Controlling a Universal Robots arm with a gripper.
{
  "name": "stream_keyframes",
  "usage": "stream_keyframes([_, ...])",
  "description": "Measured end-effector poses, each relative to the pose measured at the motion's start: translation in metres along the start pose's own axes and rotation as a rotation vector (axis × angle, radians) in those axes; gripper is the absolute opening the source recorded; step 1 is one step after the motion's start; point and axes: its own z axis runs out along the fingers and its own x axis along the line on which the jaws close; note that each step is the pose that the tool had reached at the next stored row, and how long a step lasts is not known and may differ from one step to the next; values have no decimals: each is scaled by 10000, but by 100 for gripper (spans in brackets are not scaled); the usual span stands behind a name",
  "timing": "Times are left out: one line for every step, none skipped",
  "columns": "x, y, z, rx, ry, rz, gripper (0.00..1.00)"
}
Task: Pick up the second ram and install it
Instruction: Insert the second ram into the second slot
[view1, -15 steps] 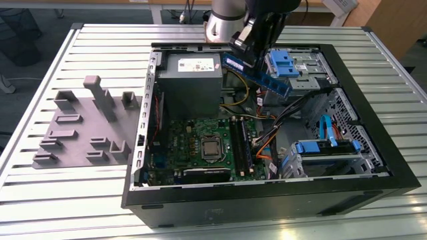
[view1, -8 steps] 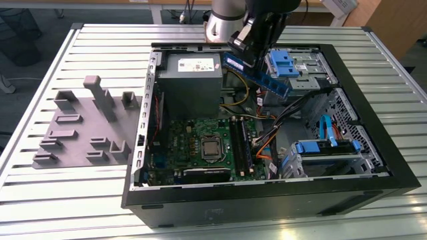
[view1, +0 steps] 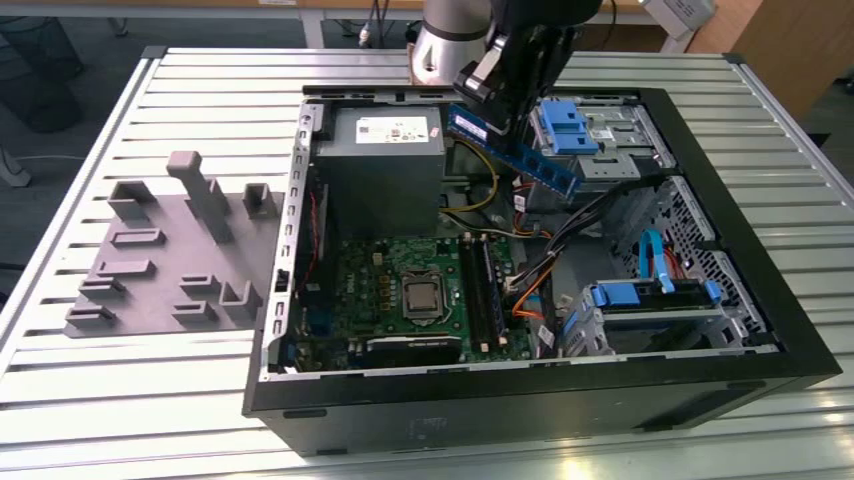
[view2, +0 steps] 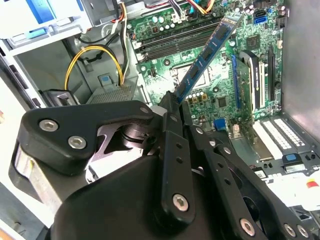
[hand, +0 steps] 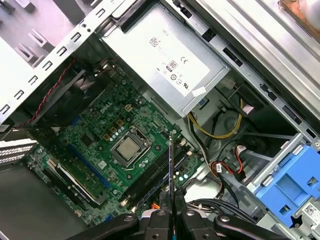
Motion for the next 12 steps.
stream_keyframes([0,0,0,0,0,36,14])
stream_keyframes([0,0,0,0,-2,71,14])
stream_keyframes([0,0,0,0,-3,108,14])
stream_keyframes([0,0,0,0,-5,180,14])
stream_keyframes([0,0,0,0,-6,254,14])
stream_keyframes([0,0,0,0,-9,326,14])
stream_keyframes([0,0,0,0,-9,363,14])
stream_keyframes([0,0,0,0,-11,404,14])
stream_keyframes([0,0,0,0,-12,446,14])
stream_keyframes([0,0,1,0,-13,492,14])
stream_keyframes([0,0,1,0,-14,538,14])
stream_keyframes([0,0,1,0,-16,614,14])
